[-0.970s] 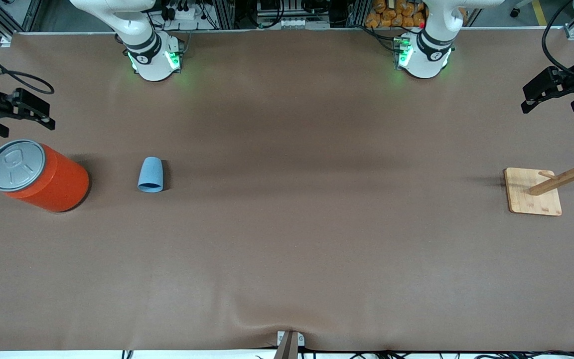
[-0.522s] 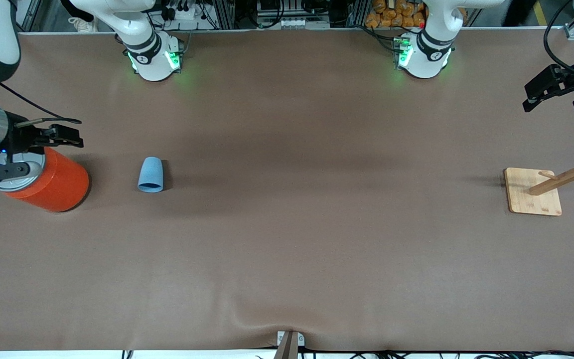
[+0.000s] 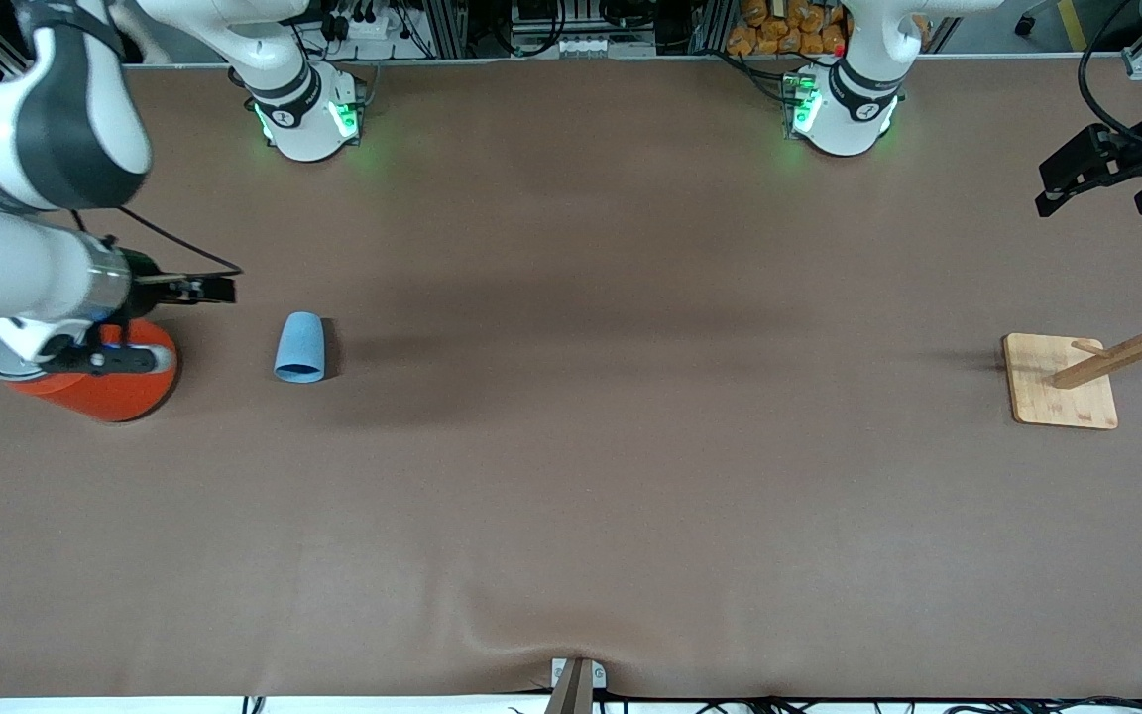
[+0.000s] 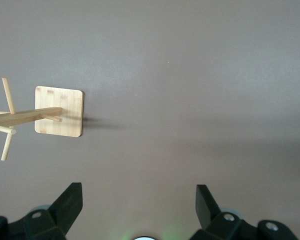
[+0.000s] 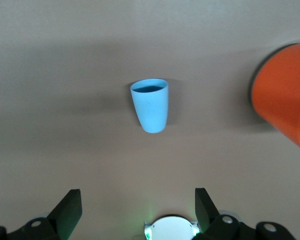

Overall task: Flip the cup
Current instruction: 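Reach the right gripper down toward the blue cup lying on its side, then close the right gripper around the blue cup's body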

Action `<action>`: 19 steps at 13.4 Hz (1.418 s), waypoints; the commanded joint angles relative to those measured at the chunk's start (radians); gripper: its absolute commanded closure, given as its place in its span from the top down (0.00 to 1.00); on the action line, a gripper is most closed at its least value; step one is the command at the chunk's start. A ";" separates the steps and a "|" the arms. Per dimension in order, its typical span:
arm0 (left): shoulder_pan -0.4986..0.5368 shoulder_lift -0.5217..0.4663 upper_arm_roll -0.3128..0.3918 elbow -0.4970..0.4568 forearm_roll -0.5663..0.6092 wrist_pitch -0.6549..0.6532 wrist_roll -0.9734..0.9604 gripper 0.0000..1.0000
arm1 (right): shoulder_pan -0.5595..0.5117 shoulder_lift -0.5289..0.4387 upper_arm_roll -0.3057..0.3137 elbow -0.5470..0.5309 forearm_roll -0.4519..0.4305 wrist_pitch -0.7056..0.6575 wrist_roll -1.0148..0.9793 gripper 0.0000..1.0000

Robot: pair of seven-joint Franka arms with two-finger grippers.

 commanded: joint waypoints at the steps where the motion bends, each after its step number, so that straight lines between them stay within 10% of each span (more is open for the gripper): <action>1: 0.001 -0.007 -0.007 0.005 0.023 -0.030 0.004 1.00 | 0.011 -0.085 -0.004 -0.205 0.013 0.152 0.014 1.00; 9: 0.007 0.006 -0.001 0.007 0.011 -0.028 -0.006 1.00 | 0.018 -0.079 -0.004 -0.625 0.013 0.710 -0.045 1.00; 18: 0.006 0.042 -0.004 0.005 0.007 0.031 0.013 1.00 | -0.017 0.128 -0.007 -0.650 0.013 1.013 -0.205 1.00; 19: 0.004 0.045 -0.004 0.005 0.007 0.036 0.013 1.00 | -0.037 0.131 -0.006 -0.650 0.013 1.016 -0.244 0.67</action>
